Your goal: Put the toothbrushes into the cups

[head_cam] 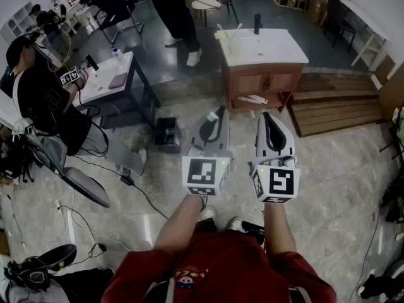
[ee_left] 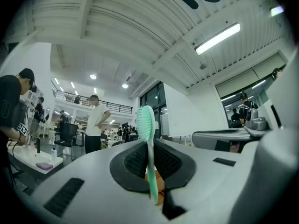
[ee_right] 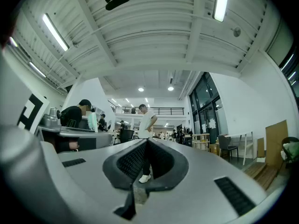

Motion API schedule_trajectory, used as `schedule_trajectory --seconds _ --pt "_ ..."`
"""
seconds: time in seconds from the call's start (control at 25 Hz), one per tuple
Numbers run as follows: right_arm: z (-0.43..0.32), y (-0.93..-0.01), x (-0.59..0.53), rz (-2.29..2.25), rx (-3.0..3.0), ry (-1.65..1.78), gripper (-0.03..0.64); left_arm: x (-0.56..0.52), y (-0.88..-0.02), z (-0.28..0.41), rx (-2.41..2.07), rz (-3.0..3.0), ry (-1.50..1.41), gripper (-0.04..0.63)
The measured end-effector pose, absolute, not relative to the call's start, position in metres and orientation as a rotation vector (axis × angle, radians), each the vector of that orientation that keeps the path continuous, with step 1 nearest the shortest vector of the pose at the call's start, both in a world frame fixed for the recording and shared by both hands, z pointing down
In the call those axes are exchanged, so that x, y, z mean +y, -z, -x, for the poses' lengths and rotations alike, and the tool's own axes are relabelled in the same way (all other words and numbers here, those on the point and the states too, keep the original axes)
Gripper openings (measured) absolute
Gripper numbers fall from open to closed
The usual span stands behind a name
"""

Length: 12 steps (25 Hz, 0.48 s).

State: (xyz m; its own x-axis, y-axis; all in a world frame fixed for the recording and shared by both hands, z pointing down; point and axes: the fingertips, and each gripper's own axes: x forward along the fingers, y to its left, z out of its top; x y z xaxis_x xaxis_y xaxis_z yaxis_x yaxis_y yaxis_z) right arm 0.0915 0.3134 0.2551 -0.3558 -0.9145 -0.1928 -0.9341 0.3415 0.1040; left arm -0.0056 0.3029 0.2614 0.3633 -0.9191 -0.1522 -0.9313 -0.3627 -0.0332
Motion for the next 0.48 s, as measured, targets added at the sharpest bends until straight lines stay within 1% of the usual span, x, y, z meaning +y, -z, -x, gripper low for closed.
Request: schedule_trajectory --seconds 0.2,0.48 --pt "-0.057 -0.252 0.321 1.716 2.496 -0.299 0.028 0.312 -0.259 0.034 1.693 2.505 -0.162 0.031" --pt "-0.033 -0.251 0.319 1.75 2.484 -0.299 0.029 0.313 -0.255 0.057 1.656 2.538 -0.198 0.031"
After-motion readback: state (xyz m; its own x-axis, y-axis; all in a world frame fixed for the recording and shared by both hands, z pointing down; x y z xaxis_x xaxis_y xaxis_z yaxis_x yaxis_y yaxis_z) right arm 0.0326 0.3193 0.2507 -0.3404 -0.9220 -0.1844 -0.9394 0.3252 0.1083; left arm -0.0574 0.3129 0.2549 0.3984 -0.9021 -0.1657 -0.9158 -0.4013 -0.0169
